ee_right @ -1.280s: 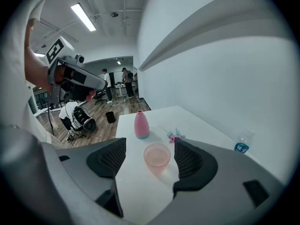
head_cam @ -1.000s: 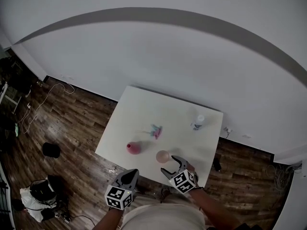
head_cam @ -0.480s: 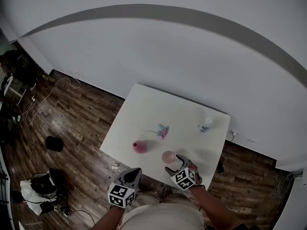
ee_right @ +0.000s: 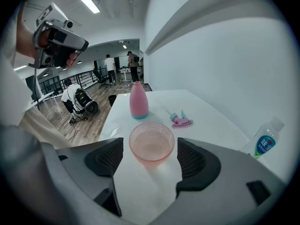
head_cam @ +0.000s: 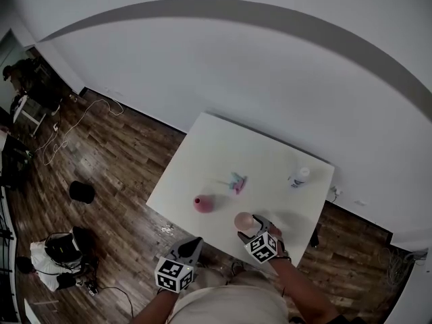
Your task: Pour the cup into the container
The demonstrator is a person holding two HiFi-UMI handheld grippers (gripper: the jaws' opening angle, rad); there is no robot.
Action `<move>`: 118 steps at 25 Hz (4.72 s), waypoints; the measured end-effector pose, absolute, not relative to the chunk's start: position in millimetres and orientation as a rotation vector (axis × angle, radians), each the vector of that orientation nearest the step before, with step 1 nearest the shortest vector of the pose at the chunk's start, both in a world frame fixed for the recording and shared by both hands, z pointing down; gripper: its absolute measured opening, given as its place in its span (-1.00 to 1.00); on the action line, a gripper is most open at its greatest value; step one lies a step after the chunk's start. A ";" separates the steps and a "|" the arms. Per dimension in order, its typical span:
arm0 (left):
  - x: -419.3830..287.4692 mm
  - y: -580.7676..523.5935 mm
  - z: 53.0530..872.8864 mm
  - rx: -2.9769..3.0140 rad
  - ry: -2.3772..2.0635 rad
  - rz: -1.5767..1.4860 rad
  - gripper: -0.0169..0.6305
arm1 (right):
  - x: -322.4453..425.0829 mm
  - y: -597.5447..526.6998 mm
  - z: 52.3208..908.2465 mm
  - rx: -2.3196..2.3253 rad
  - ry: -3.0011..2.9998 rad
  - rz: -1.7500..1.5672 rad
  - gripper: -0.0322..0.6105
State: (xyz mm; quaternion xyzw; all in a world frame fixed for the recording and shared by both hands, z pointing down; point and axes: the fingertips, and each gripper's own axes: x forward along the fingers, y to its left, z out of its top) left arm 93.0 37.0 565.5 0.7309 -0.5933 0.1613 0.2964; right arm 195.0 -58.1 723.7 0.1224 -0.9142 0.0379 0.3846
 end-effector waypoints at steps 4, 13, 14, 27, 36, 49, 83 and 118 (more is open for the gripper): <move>93.4 39.1 568.1 1.932 -1.583 0.429 -0.91 | 192.8 -58.0 734.2 0.295 -2.323 0.099 0.16; 89.6 43.9 568.6 1.906 -1.598 0.437 -0.91 | 184.4 -63.1 747.6 0.290 -2.324 0.079 0.19; 88.7 44.4 568.7 1.902 -1.600 0.439 -0.91 | 183.1 -63.4 748.8 0.286 -2.327 0.077 0.21; 77.8 41.2 569.2 1.875 -1.615 0.462 -0.91 | 175.9 -65.8 767.3 0.258 -2.340 0.068 0.23; 72.7 43.2 571.0 1.862 -1.618 0.478 -0.91 | 173.5 -64.4 773.2 0.249 -2.354 0.065 0.23; 68.5 42.6 571.5 1.844 -1.636 0.481 -0.91 | 173.2 -69.3 778.7 0.267 -2.358 0.069 0.23; 39.4 44.2 563.5 1.951 -1.551 0.427 -0.91 | 145.5 -61.5 688.7 0.386 -2.353 0.206 0.23; -41.2 6.3 547.7 2.131 -1.447 0.398 -0.91 | 88.1 -39.9 599.3 0.394 -2.290 0.214 0.23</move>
